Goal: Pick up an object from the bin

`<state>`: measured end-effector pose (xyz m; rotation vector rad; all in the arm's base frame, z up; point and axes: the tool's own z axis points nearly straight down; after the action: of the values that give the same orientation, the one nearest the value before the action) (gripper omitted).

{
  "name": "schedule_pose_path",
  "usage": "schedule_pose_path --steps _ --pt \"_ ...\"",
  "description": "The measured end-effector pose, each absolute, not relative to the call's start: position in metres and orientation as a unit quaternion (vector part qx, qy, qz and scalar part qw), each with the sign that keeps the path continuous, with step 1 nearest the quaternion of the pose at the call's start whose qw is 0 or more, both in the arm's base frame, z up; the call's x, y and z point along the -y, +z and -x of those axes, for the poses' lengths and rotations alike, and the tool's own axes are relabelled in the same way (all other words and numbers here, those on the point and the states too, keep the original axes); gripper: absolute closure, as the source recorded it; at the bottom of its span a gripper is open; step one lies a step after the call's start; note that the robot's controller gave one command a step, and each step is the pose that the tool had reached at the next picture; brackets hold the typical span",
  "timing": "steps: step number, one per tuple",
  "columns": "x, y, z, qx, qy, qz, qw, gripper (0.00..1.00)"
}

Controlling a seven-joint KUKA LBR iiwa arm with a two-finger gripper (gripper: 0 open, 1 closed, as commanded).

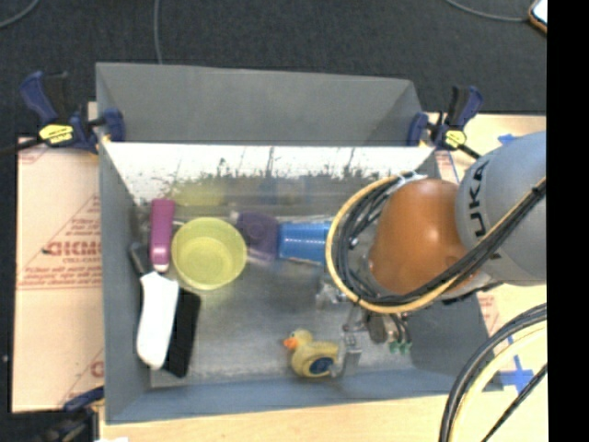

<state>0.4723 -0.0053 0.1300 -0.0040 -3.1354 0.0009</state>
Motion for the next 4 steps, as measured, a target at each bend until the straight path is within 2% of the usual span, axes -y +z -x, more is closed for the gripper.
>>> schedule_pose_path --steps 1,2,3,4 --pt "0.005 0.134 -0.474 1.0 0.0 0.001 -0.001 0.0" --pt "-0.034 0.07 -0.478 0.99 -0.001 0.141 -0.002 0.0" --pt "-0.037 0.133 -0.481 1.0 0.001 0.019 -0.003 0.0" --pt "-0.033 0.071 -0.478 0.991 0.0 0.137 -0.002 0.0"
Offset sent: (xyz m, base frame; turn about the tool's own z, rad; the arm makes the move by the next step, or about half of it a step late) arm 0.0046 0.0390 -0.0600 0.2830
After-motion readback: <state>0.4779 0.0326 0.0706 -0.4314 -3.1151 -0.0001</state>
